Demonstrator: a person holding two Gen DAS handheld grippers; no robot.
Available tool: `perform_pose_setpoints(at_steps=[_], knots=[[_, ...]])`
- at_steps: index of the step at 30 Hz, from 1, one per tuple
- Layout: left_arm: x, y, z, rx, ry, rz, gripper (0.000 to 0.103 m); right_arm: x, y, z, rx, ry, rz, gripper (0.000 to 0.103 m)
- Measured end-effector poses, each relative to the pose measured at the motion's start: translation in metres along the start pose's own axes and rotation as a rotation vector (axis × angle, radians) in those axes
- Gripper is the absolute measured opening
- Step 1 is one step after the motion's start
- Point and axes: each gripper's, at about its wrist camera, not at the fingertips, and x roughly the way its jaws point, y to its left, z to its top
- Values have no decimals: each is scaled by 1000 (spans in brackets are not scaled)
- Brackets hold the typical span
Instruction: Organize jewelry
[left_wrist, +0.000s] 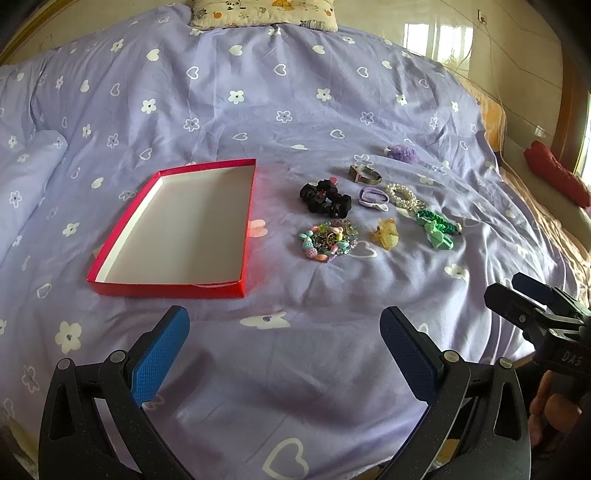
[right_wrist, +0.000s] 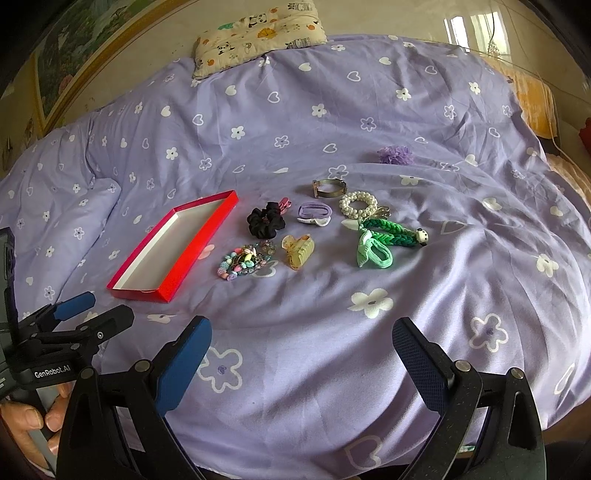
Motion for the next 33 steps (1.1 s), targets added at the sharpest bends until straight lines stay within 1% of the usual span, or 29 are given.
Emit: perform_pose_setpoints(at_steps=[33], knots=[[0, 1, 0, -2, 1, 0, 103, 1, 1, 0, 4, 1, 5, 99]])
